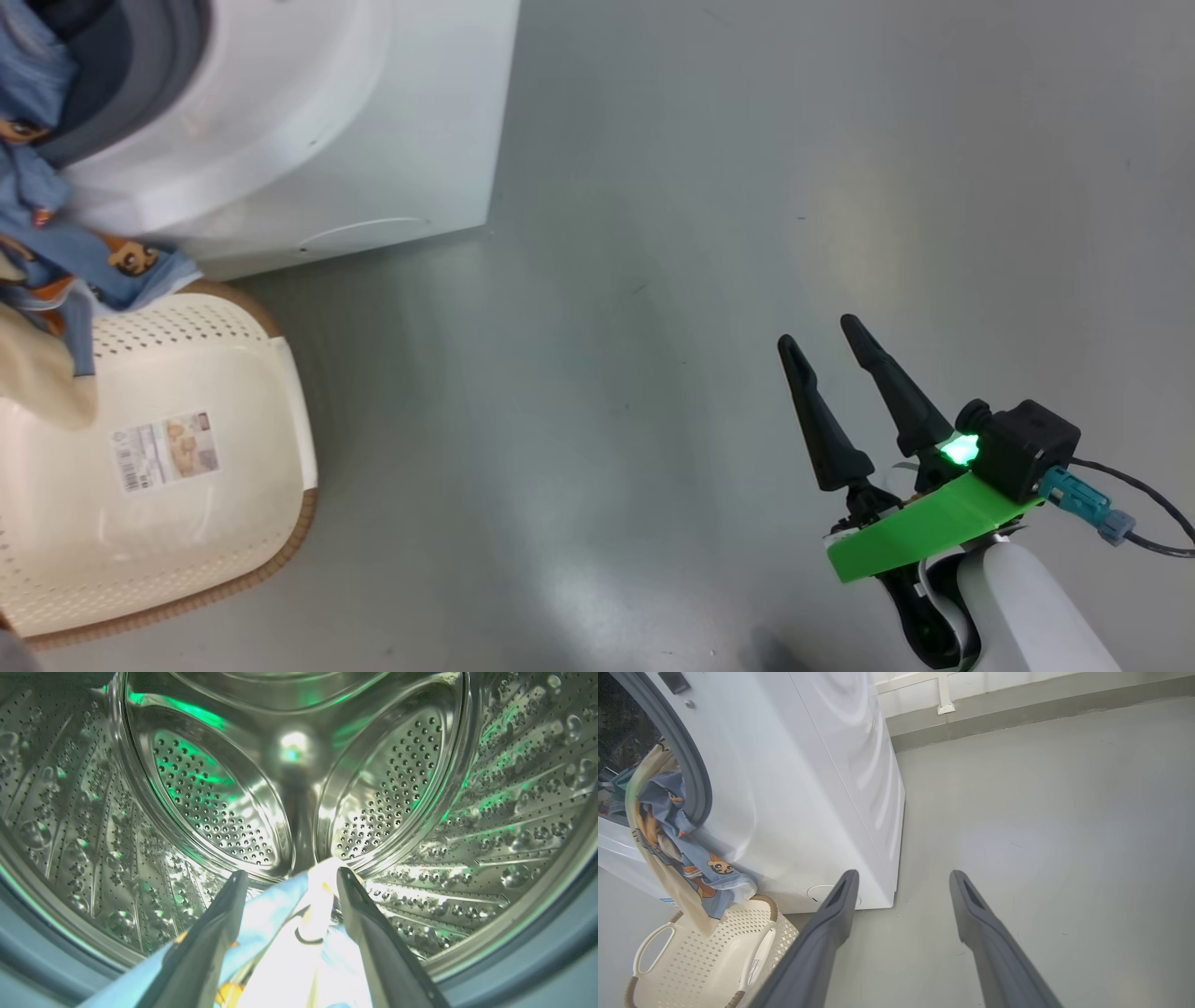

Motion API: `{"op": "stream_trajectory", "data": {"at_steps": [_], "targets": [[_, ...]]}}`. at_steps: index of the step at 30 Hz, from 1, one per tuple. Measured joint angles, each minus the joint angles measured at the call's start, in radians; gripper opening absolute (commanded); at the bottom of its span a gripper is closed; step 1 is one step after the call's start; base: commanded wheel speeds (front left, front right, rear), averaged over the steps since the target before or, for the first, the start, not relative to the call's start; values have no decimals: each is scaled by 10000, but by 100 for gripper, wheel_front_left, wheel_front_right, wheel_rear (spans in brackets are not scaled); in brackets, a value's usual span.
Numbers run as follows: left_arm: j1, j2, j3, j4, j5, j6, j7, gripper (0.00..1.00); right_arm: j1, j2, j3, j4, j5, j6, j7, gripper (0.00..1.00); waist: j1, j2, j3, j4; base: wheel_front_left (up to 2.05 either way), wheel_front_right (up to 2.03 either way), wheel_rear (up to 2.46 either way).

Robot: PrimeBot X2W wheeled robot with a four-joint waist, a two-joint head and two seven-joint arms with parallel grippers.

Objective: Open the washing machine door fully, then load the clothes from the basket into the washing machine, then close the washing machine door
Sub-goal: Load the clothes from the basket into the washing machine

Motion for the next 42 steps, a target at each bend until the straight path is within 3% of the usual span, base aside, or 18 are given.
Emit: {"op": "stream_trajectory", "data": {"at_steps": [8,22,34,42], "targets": [[1025,-619,163,-336,38,0,0,100,0,-125,-286,-48,-21,0,0,100,0,0,-78,340,0,0,0],[3716,-1523,476,-2370,407,-2,2,100,40,-270,-646,-198,-176,0,0,100,0,0,-204,910,0,0,0],[6377,-1829,525,-4288,669,-2,2,100,66,-347,-660,-205,-176,0,0,100,0,0,-359,955,0,0,0],[7916,-2383,957,-5400,732,-2,2,100,77,-416,-604,-192,-174,0,0,100,0,0,-474,910,0,0,0]]}}
